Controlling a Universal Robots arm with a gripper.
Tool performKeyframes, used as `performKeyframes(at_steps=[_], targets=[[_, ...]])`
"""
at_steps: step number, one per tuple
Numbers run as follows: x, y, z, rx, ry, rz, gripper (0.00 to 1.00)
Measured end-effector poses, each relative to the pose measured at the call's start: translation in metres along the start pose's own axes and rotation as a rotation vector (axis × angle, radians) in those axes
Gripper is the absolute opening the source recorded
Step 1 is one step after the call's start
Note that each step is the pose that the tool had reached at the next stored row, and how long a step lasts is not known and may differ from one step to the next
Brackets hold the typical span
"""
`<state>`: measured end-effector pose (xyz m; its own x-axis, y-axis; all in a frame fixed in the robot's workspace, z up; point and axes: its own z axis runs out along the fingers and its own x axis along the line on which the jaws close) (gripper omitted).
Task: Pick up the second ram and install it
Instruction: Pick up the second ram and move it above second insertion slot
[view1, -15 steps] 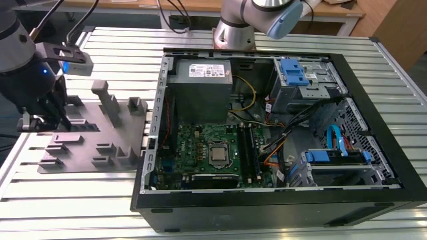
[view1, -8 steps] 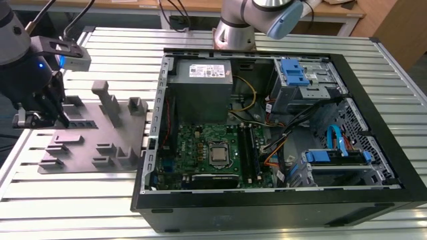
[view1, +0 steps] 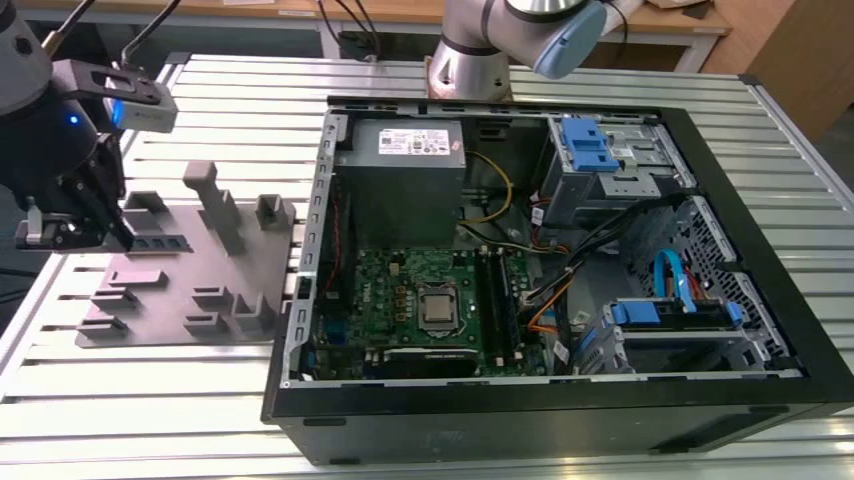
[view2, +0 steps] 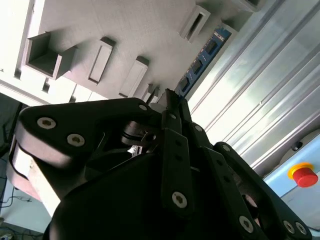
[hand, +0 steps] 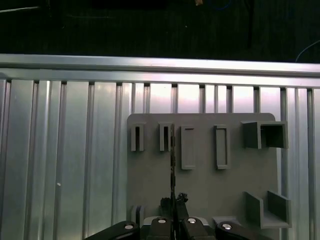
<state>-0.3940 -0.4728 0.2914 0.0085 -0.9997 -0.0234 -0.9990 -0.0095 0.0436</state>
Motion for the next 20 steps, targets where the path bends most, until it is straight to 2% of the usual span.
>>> performKeyframes(at_steps=[8, 9, 20], targets=[[-0.0002, 0.0005, -0.0105, 0.0000, 0.0000, 0.000, 0.11], [-0.0004, 0.0007, -0.0156, 0.0000, 0.0000, 0.000, 0.11], [-0.0008, 0.0014, -0.0323, 0.0001, 0.0000, 0.000, 0.11]])
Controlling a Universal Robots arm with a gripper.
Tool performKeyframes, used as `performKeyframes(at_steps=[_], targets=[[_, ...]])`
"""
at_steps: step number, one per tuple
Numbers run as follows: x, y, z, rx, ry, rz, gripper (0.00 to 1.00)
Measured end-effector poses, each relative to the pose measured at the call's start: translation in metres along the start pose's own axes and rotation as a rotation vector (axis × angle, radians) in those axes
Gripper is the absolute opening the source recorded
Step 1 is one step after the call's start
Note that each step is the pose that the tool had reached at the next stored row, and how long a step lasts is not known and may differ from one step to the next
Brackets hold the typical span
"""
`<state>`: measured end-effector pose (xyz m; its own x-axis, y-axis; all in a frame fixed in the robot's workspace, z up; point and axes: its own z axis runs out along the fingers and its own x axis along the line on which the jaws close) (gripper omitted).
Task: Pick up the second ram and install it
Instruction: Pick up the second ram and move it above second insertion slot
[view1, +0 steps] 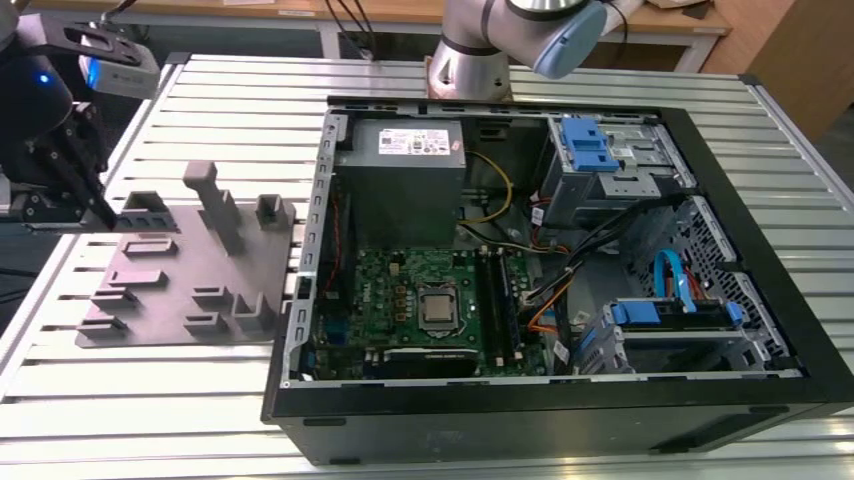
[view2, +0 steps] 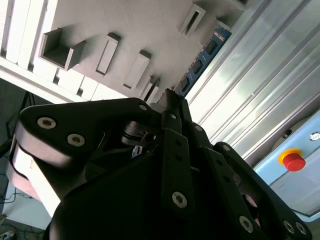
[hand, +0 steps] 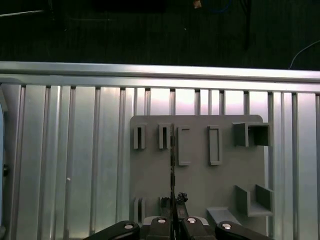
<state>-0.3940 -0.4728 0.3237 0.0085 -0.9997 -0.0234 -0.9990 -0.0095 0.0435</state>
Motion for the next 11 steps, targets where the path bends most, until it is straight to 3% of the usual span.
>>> performKeyframes(at_steps=[11], targets=[[-0.0005, 0.0009, -0.0197, -0.0002, 0.0001, 0.000, 0.11]])
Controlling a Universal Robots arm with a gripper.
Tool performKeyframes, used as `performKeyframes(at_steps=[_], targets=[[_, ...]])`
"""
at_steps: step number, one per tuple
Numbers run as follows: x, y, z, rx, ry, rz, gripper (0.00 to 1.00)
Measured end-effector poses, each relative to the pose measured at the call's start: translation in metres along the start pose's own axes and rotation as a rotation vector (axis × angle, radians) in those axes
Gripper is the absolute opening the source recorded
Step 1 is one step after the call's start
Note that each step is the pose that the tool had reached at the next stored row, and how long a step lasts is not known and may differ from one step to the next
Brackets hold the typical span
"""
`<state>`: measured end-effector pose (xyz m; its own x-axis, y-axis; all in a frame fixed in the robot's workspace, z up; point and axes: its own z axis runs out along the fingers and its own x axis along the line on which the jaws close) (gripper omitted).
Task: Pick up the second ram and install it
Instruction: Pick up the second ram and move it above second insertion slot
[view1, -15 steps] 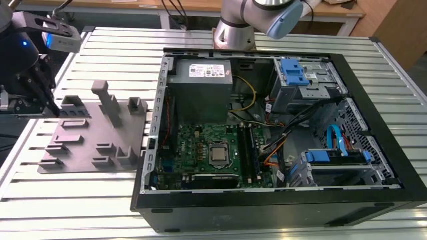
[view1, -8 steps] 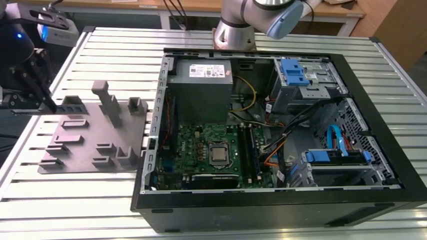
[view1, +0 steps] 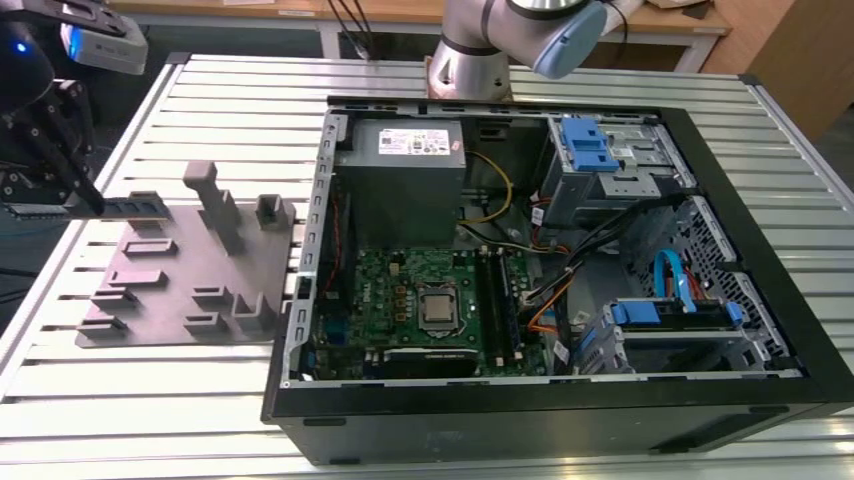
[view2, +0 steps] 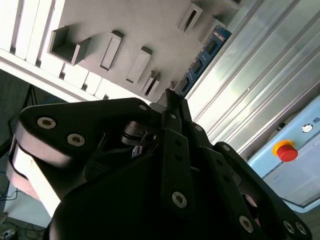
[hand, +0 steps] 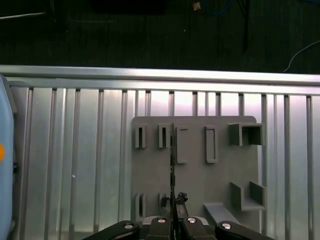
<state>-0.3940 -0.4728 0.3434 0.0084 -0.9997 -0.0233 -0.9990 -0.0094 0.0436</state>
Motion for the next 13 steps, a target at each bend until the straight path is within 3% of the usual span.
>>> performKeyframes(at_steps=[13], targets=[[-0.0005, 0.0008, -0.0194, 0.0001, -0.0014, 0.000, 0.11]])
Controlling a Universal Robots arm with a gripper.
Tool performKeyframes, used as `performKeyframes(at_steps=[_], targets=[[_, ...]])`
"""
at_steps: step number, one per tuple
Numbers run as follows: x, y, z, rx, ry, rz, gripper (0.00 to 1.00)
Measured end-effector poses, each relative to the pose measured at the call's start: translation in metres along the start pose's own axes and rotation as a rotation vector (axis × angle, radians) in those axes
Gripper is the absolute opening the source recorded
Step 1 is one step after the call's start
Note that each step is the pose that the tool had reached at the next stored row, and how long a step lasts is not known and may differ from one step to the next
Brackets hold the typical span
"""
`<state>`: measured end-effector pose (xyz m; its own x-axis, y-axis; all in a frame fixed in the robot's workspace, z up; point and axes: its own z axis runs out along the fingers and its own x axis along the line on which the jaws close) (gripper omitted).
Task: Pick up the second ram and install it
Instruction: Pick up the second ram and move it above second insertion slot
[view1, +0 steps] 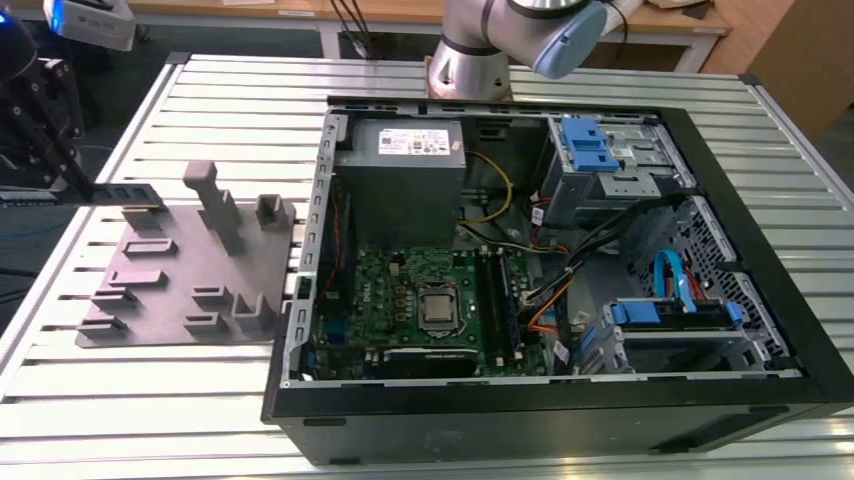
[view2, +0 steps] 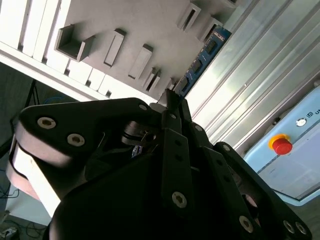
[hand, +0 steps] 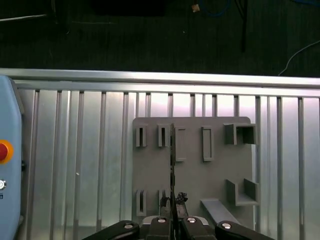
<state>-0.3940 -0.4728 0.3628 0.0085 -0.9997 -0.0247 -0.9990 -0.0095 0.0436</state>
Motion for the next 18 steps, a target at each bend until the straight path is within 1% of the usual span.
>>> performKeyframes(at_steps=[3, 13, 14, 18], targets=[[-0.0002, 0.0003, -0.0070, 0.0001, 0.0000, 0.000, 0.11], [-0.0009, 0.0016, -0.0356, -0.0001, 0.0001, 0.000, 0.11], [-0.0009, 0.0017, -0.0372, 0.0000, 0.0000, 0.000, 0.11], [-0.0009, 0.0017, -0.0376, 0.0002, -0.0001, 0.000, 0.11]])
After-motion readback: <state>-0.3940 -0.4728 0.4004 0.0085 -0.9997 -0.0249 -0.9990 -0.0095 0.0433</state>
